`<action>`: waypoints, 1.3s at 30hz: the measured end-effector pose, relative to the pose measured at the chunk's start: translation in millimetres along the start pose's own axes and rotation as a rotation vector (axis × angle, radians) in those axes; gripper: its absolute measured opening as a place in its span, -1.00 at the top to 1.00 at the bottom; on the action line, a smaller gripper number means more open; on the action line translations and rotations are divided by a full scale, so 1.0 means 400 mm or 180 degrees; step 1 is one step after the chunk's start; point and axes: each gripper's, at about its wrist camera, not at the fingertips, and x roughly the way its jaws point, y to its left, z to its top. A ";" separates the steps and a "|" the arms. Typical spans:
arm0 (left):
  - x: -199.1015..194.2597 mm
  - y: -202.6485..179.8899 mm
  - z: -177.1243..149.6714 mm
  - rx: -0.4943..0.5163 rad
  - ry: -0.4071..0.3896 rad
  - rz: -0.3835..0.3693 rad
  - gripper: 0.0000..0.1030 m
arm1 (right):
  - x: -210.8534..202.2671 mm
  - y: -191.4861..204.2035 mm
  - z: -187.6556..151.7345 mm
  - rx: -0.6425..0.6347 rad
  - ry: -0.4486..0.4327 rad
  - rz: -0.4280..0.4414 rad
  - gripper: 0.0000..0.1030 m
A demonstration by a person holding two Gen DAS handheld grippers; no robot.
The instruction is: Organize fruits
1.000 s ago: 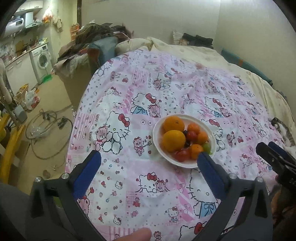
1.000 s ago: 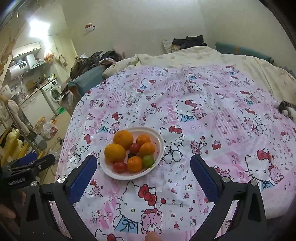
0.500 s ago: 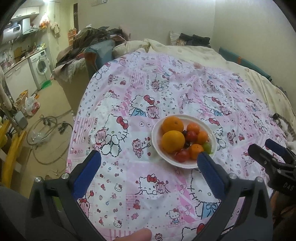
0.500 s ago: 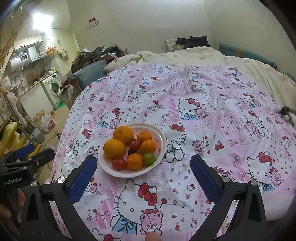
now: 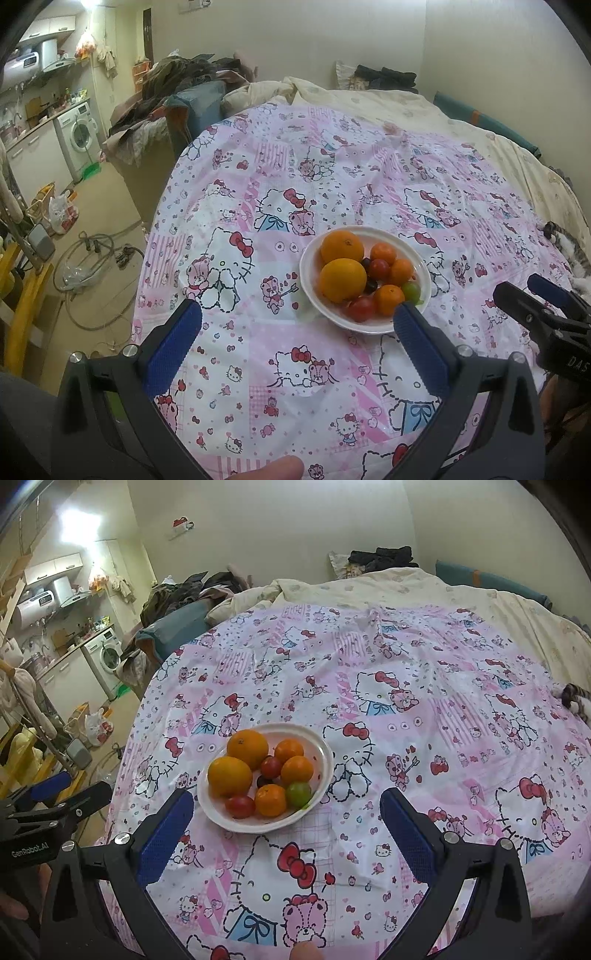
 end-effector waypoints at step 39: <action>0.001 0.001 -0.002 -0.0013 0.0014 -0.0006 -0.99 | -0.001 0.007 -0.001 0.0003 -0.0016 0.0012 -1.00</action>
